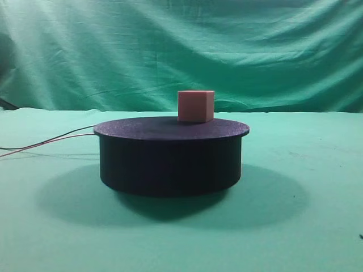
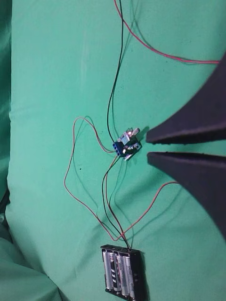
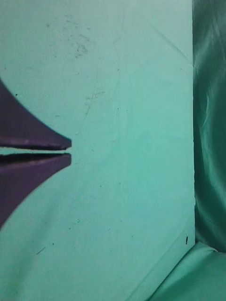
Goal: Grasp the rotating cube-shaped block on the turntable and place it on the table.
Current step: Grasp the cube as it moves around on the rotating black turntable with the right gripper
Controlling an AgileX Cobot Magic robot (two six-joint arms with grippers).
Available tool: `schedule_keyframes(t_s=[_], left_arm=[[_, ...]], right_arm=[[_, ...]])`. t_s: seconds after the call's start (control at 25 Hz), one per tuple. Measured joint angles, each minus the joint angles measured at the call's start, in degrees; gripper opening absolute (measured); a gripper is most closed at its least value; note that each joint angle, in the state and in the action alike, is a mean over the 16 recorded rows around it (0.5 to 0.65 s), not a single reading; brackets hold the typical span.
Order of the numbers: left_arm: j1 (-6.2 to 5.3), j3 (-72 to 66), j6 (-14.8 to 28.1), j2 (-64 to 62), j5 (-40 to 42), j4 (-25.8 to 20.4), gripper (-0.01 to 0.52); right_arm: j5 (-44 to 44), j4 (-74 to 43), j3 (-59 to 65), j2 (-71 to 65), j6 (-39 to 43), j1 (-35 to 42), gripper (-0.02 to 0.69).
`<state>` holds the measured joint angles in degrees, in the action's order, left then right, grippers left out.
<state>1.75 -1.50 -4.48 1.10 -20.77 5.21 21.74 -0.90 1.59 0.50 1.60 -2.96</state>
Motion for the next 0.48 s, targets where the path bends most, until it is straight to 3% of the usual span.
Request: schedule_keyframes(t_s=[0.48], left_arm=[[0.00, 0.0, 0.0, 0.0, 0.0, 0.0, 0.000]], right_arm=[[-5.6, 3.7, 0.0, 0.0, 0.0, 0.0, 0.000]])
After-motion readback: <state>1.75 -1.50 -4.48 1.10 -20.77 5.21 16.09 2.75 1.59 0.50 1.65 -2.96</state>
